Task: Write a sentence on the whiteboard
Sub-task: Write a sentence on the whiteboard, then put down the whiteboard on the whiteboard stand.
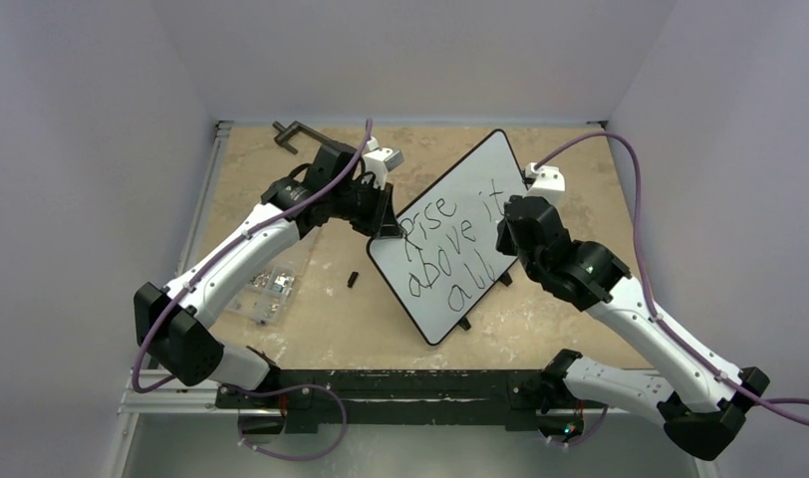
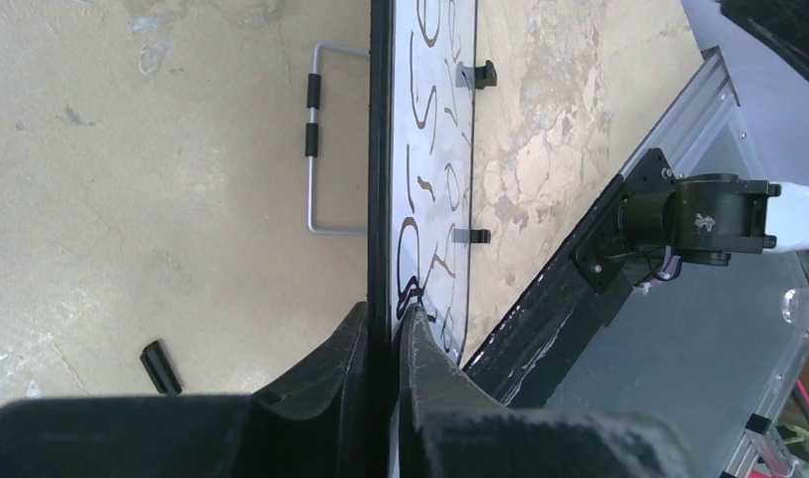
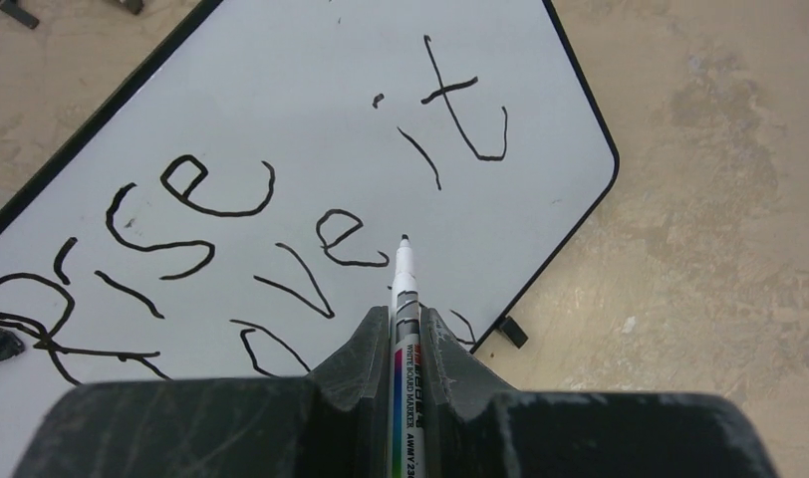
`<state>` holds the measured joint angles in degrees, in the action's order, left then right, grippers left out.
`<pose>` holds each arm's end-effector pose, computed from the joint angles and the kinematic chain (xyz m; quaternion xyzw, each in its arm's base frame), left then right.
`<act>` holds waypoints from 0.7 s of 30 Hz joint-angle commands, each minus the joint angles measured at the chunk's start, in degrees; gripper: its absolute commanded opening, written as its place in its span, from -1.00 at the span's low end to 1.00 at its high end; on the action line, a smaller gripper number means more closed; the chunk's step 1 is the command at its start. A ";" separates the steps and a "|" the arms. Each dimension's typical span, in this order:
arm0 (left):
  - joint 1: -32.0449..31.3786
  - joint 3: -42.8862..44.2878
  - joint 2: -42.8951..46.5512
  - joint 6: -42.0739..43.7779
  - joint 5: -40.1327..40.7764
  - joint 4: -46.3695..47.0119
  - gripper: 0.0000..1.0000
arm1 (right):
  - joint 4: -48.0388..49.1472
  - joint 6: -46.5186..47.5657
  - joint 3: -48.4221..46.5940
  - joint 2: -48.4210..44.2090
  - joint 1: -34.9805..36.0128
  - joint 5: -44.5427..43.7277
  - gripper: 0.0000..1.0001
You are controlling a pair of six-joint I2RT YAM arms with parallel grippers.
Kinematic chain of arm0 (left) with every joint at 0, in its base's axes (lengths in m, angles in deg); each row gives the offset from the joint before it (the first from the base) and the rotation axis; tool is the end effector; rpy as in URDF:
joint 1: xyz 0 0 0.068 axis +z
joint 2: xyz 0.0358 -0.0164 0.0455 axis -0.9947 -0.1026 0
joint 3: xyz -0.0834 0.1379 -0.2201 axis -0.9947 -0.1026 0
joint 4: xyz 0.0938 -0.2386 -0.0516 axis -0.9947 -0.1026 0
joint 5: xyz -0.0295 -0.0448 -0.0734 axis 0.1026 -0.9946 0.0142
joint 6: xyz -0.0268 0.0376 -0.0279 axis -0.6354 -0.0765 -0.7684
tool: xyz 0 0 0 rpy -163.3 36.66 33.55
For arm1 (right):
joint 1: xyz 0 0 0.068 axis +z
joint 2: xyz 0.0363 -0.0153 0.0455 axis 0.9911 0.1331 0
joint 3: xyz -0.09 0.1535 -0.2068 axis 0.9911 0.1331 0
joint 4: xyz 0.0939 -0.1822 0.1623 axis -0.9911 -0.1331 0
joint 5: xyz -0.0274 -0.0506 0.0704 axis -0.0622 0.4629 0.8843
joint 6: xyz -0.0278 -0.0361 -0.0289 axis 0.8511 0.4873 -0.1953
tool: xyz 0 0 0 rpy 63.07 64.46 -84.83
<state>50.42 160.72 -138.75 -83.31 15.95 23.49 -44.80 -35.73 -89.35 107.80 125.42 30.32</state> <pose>0.2497 -0.1838 0.3459 0.2208 0.8760 -0.3331 0.2700 0.1540 0.1162 0.3660 0.0642 0.8563 0.0600 0.5089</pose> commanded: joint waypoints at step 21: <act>-0.48 -1.68 -2.38 10.78 5.55 -11.93 -0.93 | 6.73 5.04 -2.42 -0.94 -0.19 -2.38 -1.00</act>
<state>50.31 162.42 -140.06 -81.48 14.88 20.93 -41.13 -31.84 -89.87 107.41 125.42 29.82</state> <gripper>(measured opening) 0.081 0.092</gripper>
